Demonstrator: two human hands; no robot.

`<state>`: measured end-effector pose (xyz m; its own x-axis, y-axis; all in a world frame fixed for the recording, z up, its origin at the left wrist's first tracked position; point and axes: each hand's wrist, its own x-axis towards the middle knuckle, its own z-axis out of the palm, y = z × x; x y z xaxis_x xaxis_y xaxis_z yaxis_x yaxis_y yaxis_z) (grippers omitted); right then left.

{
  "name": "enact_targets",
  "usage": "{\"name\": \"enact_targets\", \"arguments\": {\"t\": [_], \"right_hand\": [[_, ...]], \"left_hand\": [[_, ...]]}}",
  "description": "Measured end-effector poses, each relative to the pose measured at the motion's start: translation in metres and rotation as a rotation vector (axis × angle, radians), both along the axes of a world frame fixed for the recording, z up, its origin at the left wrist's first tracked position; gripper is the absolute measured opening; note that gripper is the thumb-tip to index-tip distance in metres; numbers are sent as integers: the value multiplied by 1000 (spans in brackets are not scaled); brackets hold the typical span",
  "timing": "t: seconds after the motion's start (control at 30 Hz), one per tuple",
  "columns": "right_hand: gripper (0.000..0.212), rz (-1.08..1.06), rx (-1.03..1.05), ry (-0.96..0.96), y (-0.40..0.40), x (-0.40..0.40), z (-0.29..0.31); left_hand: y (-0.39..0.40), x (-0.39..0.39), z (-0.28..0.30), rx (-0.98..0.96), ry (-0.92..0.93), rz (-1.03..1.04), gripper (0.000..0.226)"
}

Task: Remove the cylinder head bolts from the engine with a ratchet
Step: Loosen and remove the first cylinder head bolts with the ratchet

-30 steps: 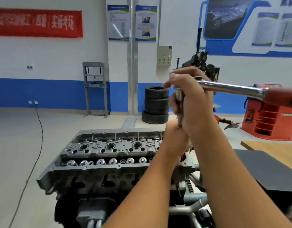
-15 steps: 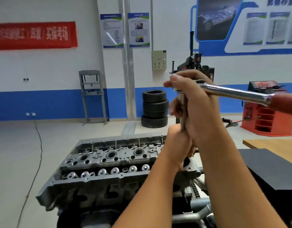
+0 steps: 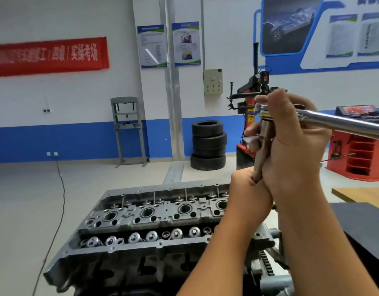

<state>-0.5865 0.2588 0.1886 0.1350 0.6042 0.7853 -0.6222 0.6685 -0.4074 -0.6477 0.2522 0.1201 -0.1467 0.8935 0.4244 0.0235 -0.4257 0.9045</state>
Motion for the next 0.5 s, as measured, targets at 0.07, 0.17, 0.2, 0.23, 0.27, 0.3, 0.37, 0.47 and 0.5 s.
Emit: {"name": "enact_targets", "arguments": {"t": [0.07,0.17,0.2,0.23,0.27,0.3,0.37,0.47,0.5], "right_hand": [[48,135,-18,-87,2,6,-4],[53,287,-52,-191,9,16,0],[50,349,-73,-221,12,19,3],[48,425,-96,-248,14,22,7],[46,507,-119,-269,15,24,10],[45,578,-144,-284,17,25,12],[40,624,-187,-295,21,26,14],[27,482,-237,-227,18,22,12],[24,362,-245,-183,17,21,11]], "left_hand": [[2,-1,-3,46,7,17,46],[2,-1,-3,64,31,9,42],[1,-1,-3,59,29,-3,42],[1,-1,-3,51,21,-17,43],[0,-2,-3,37,8,-36,45],[0,-2,-2,20,-6,-52,46],[1,-4,-3,1,-14,-83,47],[-3,-3,0,75,-17,-86,26],[-5,-3,4,123,-7,-80,13]]}}
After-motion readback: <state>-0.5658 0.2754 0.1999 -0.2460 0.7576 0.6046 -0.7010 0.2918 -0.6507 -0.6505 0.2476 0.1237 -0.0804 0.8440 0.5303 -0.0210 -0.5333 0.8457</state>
